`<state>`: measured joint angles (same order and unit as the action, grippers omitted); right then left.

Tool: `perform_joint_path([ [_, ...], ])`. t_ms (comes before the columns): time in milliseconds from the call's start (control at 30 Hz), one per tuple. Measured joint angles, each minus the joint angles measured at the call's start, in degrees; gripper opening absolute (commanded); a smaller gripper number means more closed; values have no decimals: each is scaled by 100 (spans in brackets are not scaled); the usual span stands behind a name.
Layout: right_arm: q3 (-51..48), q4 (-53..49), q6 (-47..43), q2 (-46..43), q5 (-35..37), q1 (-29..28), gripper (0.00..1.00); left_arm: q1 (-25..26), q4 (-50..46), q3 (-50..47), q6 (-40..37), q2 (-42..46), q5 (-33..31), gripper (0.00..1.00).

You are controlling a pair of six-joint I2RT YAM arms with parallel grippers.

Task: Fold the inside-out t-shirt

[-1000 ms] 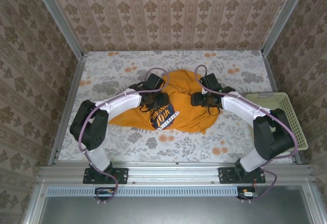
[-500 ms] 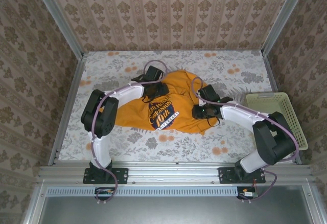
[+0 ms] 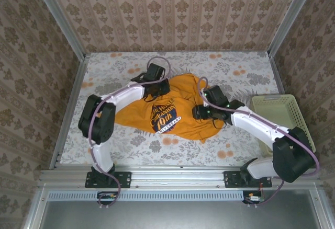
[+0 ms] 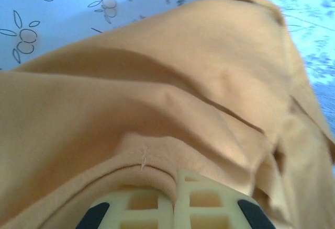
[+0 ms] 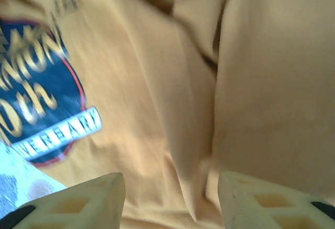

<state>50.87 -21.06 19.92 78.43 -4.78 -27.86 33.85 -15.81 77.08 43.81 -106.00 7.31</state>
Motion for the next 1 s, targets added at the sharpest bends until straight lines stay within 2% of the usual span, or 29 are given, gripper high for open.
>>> perform_joint_path([
  [100,522,164,-105,442,-35,76,65,70,13,-251,-9,708,87,0],
  [167,800,385,-175,918,-107,118,64,101,35,-341,-7,1054,142,0],
  [333,1130,706,-216,1969,-498,146,49,31,122,-407,-7,1342,321,0],
  [500,1134,767,-269,2090,-621,35,12,-199,125,-509,-2,1340,505,0],
  [567,1121,767,-330,2070,-588,-42,2,-302,122,-511,-2,1351,557,0],
  [733,621,811,-546,1467,-232,-365,0,-590,-76,-378,-9,1392,654,0],
  [1000,-876,874,-608,-560,181,-1506,0,-1274,-610,651,-162,1126,695,0],
])
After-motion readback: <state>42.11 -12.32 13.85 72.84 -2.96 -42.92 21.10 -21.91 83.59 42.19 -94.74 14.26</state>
